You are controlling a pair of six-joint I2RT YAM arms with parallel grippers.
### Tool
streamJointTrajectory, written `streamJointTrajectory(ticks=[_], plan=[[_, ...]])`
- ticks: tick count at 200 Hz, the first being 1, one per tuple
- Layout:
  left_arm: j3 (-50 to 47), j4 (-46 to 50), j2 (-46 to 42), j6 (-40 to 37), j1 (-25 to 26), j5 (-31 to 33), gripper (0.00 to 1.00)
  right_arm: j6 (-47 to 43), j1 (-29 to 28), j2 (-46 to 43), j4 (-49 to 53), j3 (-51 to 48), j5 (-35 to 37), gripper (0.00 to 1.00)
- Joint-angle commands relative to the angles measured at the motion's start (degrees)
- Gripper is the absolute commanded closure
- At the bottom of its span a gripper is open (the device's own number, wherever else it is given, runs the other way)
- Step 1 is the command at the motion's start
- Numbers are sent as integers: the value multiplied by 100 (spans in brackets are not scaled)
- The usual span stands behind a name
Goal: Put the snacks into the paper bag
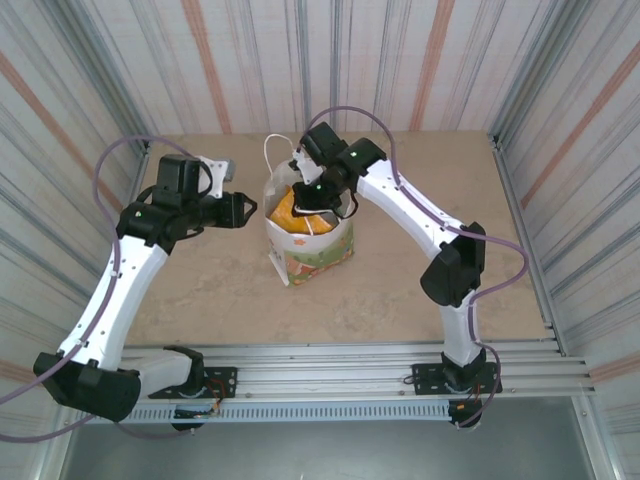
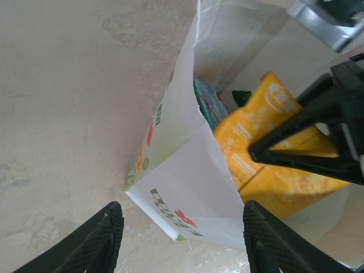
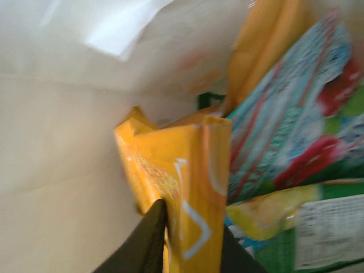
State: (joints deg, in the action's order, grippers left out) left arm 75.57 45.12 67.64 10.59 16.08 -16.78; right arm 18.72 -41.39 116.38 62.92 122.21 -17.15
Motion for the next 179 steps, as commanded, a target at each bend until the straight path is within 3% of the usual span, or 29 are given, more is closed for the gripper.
streamJointTrajectory(ticks=[1, 39, 114, 156, 179], plan=[[230, 72, -7, -22, -32, -105, 40, -164, -90, 213, 576, 438, 1397, 68], [252, 147, -6, -110, -33, 47, 38, -279, -163, 129, 757, 661, 2719, 57], [-76, -39, -26, -189, -135, 515, 30, -701, -319, -759, 358, 633, 3899, 40], [-796, -731, -252, -83, -308, 860, 28, -739, -24, -1608, -67, -256, 4037, 37], [-1004, -977, -313, 22, -396, 681, 29, -627, 276, -2100, -342, -925, 3636, 38]])
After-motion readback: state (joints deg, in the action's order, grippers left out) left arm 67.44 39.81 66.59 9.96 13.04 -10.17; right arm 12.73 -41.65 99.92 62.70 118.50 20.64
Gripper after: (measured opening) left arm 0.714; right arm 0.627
